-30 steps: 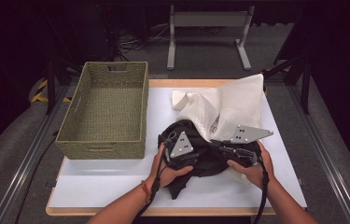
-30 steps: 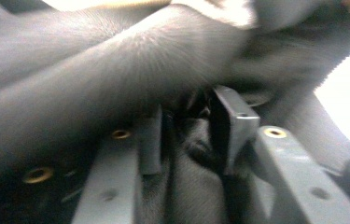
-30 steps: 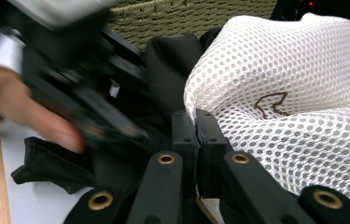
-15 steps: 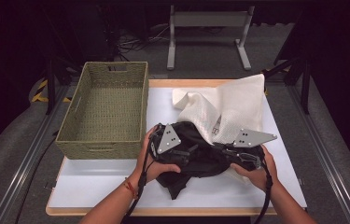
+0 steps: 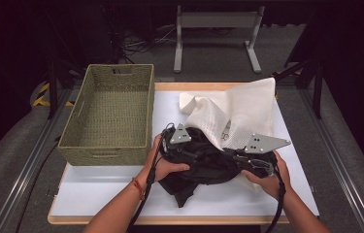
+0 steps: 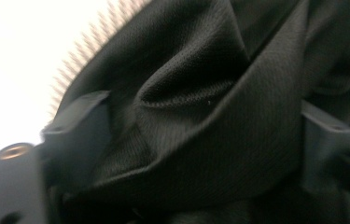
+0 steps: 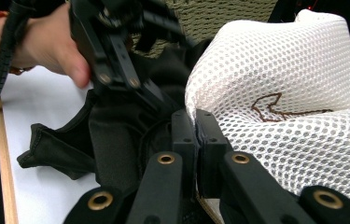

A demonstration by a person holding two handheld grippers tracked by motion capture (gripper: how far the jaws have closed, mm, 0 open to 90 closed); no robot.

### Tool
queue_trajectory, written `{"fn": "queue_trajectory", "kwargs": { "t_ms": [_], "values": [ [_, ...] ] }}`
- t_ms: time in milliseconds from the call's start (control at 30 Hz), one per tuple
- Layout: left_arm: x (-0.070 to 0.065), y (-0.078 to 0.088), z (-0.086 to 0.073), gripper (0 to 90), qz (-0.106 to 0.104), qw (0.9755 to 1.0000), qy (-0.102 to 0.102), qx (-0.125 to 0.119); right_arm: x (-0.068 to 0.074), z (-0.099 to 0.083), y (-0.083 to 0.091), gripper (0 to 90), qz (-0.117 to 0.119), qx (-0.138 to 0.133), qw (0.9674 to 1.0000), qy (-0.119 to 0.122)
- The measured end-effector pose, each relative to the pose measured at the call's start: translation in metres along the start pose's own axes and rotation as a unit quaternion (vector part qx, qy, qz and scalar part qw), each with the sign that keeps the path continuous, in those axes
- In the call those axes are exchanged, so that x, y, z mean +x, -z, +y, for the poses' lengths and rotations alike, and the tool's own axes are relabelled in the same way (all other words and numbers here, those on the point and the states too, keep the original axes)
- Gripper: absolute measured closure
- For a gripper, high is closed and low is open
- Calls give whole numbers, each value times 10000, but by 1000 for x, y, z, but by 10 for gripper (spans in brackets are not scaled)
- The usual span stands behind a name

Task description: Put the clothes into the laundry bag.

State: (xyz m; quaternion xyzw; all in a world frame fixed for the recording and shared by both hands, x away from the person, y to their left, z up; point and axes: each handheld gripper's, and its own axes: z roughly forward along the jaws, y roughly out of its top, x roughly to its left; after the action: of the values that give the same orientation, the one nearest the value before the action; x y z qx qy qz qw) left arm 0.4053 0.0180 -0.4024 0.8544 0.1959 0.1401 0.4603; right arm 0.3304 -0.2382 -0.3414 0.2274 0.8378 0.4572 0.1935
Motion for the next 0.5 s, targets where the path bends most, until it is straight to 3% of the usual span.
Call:
{"fn": "queue_trajectory", "kwargs": {
  "t_ms": [33, 100, 167, 200, 300, 400, 467, 500],
  "values": [
    [1, -2, -1, 316, -49, 10000, -1, 13, 0, 0, 0, 882, -1, 0, 10000, -6],
    [2, -4, -2, 478, -144, 9999, -62, 48, 0, 1, 0, 882, -15, -5, 10000, 6],
    [2, -8, -6, 685, -463, 9988, -110, 66, 0, 1, 0, 883, -24, -25, 10000, 0],
    [-1, -10, -7, 763, -499, 9985, -213, 121, -1, 1, 0, 883, -50, -48, 10000, 1],
    [-12, -16, -11, 797, -630, 9972, -343, 204, -4, 2, 0, 883, -100, -80, 9999, -32],
    [-18, -22, -11, 798, -576, 9975, -381, 165, -6, 4, -1, 883, -74, -166, 9998, -114],
    [-17, -29, -10, 800, -308, 9995, -108, -13, -3, 7, -5, 883, 10, -229, 9996, -180],
    [-17, -29, -10, 803, -308, 9995, -108, -13, -3, 7, -5, 883, 10, -229, 9996, -180]
  ]
}}
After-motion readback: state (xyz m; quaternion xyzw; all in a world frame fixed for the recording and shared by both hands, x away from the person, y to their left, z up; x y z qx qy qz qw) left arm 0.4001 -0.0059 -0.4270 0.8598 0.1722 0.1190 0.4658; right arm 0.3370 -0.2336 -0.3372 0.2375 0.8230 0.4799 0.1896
